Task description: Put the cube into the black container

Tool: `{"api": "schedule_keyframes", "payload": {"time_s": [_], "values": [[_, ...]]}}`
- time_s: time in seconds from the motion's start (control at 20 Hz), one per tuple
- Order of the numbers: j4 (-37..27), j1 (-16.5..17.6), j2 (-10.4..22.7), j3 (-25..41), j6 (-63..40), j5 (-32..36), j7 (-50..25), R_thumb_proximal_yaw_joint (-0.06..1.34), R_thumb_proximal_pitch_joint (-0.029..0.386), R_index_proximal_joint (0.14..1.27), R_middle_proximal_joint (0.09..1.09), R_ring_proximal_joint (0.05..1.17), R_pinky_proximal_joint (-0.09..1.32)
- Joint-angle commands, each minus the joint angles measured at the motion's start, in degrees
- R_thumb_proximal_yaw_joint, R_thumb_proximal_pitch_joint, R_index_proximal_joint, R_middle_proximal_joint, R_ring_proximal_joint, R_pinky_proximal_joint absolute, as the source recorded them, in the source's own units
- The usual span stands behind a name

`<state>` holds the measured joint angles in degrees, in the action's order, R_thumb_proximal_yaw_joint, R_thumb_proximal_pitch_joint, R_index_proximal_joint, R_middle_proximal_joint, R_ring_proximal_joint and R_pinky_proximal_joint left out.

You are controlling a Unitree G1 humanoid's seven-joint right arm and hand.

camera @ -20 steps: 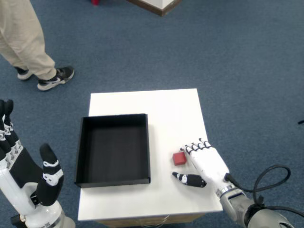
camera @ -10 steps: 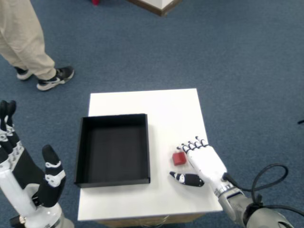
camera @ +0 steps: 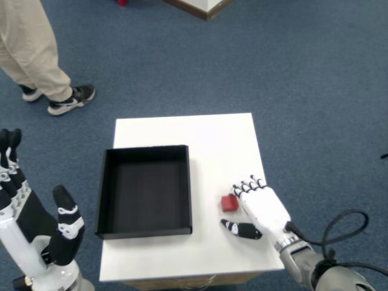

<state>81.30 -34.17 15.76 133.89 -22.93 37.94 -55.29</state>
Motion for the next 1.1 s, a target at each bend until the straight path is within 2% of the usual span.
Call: {"api": "schedule_keyframes", "payload": {"time_s": [0.05,0.55,0.6,0.7,0.8,0.85,0.95,1.1], "values": [[1.53,-2.06,1.27,-0.63,-1.58,1.58,-2.50,0.65,0.056,0.57,0.32,0.29,0.14],[1.58,-1.17,2.14,-0.82,-1.57,2.32,-2.37,0.75,0.102,0.61,0.33,0.29,0.16],[1.59,-1.15,2.22,-0.86,-1.56,2.42,-2.39,0.77,0.106,0.64,0.33,0.29,0.16],[1.59,-1.03,2.31,-0.93,-1.54,2.63,-2.40,0.83,0.117,0.78,0.33,0.29,0.16],[1.59,-0.73,2.25,-1.06,-1.65,2.86,-2.85,1.02,0.137,1.02,0.34,0.29,0.16],[1.58,-0.59,2.21,-1.15,-1.73,2.99,-3.14,1.13,0.146,1.09,0.34,0.29,0.16],[1.58,-0.40,2.15,-1.31,-2.06,3.21,-3.76,1.24,0.160,1.12,0.35,0.30,0.17],[1.58,-0.42,2.18,-1.53,-2.34,3.58,-3.92,1.27,0.165,1.10,0.35,0.30,0.18]]}}
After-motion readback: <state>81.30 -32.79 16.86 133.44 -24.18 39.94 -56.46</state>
